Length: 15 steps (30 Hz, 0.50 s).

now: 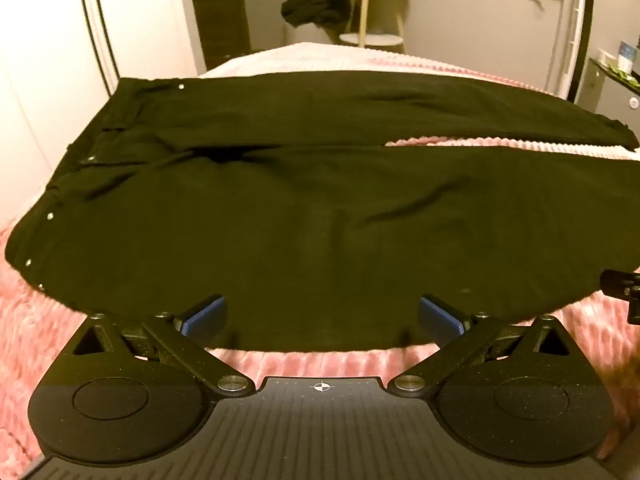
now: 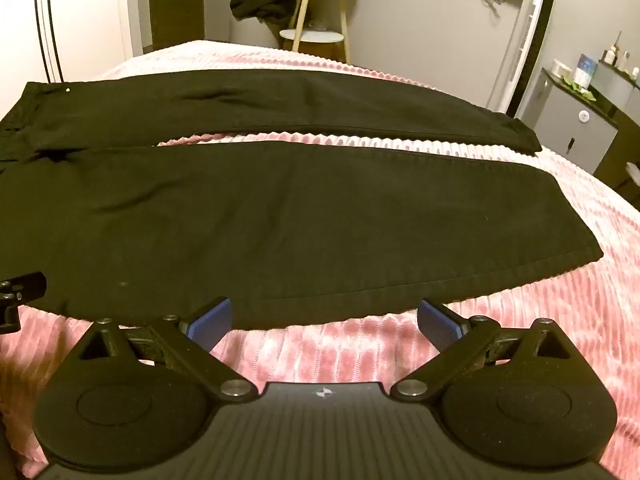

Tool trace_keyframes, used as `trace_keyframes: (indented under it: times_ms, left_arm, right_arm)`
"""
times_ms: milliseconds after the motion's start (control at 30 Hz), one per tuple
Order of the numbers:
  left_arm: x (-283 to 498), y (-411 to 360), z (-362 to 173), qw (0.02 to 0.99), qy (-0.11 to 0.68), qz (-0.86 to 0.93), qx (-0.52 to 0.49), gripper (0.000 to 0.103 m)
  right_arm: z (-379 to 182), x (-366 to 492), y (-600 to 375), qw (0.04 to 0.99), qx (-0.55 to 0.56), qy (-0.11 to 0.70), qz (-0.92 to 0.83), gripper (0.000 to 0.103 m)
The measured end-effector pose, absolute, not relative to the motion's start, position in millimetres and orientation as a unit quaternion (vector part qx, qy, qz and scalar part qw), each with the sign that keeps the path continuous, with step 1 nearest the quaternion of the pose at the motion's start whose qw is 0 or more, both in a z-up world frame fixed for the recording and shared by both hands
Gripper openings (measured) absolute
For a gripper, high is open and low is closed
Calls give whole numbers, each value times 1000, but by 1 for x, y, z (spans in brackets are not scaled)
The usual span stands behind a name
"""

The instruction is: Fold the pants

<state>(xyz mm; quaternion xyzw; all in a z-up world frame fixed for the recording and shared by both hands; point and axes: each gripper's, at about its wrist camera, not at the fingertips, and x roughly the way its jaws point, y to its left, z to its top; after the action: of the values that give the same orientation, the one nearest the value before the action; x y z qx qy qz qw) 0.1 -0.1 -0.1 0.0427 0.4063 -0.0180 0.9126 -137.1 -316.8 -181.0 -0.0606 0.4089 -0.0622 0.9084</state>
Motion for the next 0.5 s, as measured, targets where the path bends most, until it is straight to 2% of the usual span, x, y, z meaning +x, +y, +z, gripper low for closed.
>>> trace_keyframes:
  times_ms: [500]
  left_arm:
    - [0,8,-6,912,408,-22,41,103]
  right_arm:
    - [-181,-137,-317,908,-61,410,-65,99]
